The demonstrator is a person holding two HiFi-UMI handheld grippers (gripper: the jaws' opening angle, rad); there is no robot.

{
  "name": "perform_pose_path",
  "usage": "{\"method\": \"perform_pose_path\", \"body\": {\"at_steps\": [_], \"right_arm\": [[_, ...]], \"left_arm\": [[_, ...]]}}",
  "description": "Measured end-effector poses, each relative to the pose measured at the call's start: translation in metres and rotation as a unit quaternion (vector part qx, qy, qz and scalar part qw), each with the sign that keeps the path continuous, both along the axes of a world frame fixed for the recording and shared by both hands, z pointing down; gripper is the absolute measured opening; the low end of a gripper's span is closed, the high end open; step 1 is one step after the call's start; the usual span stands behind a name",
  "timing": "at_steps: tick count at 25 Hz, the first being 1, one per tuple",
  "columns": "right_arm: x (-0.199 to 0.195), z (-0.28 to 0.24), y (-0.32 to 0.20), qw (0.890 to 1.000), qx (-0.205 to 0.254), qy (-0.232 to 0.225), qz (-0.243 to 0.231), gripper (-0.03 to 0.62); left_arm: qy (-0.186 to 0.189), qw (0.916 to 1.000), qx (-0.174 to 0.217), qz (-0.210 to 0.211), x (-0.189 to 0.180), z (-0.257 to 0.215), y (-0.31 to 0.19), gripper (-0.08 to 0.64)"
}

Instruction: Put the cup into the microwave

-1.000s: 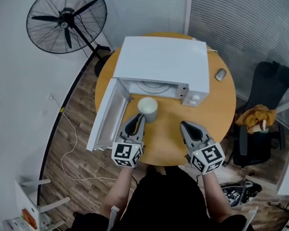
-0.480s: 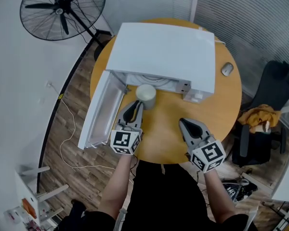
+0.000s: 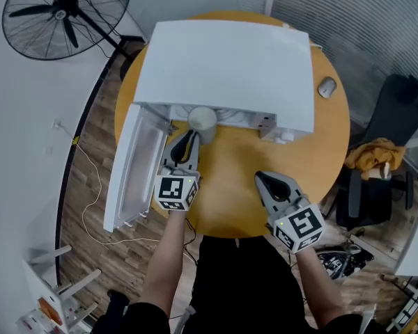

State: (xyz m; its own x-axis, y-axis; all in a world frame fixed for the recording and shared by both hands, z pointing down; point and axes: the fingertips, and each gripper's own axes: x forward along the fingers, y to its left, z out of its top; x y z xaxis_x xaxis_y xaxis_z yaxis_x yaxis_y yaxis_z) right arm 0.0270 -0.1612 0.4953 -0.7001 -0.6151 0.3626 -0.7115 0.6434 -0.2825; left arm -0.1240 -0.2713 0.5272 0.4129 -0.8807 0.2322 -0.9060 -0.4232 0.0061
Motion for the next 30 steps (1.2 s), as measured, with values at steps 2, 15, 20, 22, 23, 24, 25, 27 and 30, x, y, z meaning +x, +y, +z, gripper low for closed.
{"method": "perform_pose_path", "body": {"at_steps": [2,15,20,22,23,24,25,27,30], "right_arm": [[-0.001,0.004,-0.002,1.0,-0.007,0.003,0.002,0.009],[-0.006,0.013,-0.012,1.0,-0.022,0.007,0.007,0.009],[-0.01,0.016,-0.013,1.0,-0.026,0.009,0.004,0.009],[-0.012,0.018,-0.012,1.0,-0.028,0.009,0.002,0.009],[-0.013,0.019,-0.012,1.0,-0.03,0.009,0.002,0.01],[-0.014,0.02,-0.011,0.999,-0.031,0.009,0.002,0.01],[-0.015,0.021,-0.01,0.999,-0.033,0.008,0.002,0.009],[-0.016,0.021,-0.01,0.999,-0.035,0.008,0.002,0.01],[-0.016,0.021,-0.009,0.999,-0.037,0.006,0.004,0.009]], "left_arm": [[-0.002,1.0,-0.002,0.006,0.002,0.006,-0.008,0.041],[0.015,0.9999,0.004,0.005,0.003,0.015,-0.04,0.041],[0.013,0.9999,0.004,0.0,0.005,0.023,-0.046,0.043],[0.014,0.9999,0.004,-0.004,0.006,0.027,-0.049,0.044],[0.015,0.9999,0.003,-0.005,0.006,0.028,-0.051,0.044],[0.014,0.9999,0.003,-0.007,0.007,0.029,-0.052,0.044],[0.012,0.9999,0.001,-0.007,0.008,0.031,-0.054,0.044],[0.007,0.9999,-0.005,-0.007,0.009,0.037,-0.056,0.044],[0.008,0.9998,-0.018,-0.004,0.01,0.046,-0.058,0.046]]}}
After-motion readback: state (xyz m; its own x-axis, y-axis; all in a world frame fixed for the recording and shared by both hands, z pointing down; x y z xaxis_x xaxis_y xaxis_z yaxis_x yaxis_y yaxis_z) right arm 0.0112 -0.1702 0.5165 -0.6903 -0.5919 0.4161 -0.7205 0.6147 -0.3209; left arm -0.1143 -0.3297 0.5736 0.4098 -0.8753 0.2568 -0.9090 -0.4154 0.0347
